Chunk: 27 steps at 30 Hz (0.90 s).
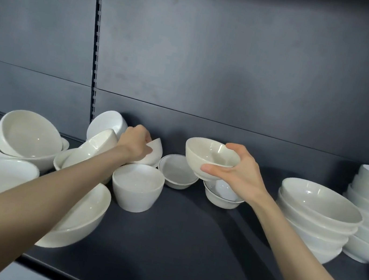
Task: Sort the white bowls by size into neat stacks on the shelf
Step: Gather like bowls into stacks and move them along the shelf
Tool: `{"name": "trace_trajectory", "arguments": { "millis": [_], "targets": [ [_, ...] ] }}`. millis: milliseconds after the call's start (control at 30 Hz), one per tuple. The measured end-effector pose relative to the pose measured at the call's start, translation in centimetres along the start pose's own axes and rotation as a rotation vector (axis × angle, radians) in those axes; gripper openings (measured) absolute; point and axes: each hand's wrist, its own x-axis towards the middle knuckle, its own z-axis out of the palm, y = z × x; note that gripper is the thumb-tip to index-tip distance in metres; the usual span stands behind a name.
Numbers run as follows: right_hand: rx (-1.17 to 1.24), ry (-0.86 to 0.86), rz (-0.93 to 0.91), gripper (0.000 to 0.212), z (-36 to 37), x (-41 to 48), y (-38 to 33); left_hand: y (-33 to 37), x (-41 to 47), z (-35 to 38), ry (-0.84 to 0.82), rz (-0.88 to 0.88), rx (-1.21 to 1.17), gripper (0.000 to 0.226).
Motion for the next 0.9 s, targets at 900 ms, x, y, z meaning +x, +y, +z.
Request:
{"name": "trace_trajectory", "arguments": {
  "millis": [900],
  "targets": [
    [0.008, 0.417, -0.045, 0.077, -6.2, -6.1, -5.7, 5.3, -3.8, -2.9, -0.035, 0.656, -0.442, 0.014]
  ]
}}
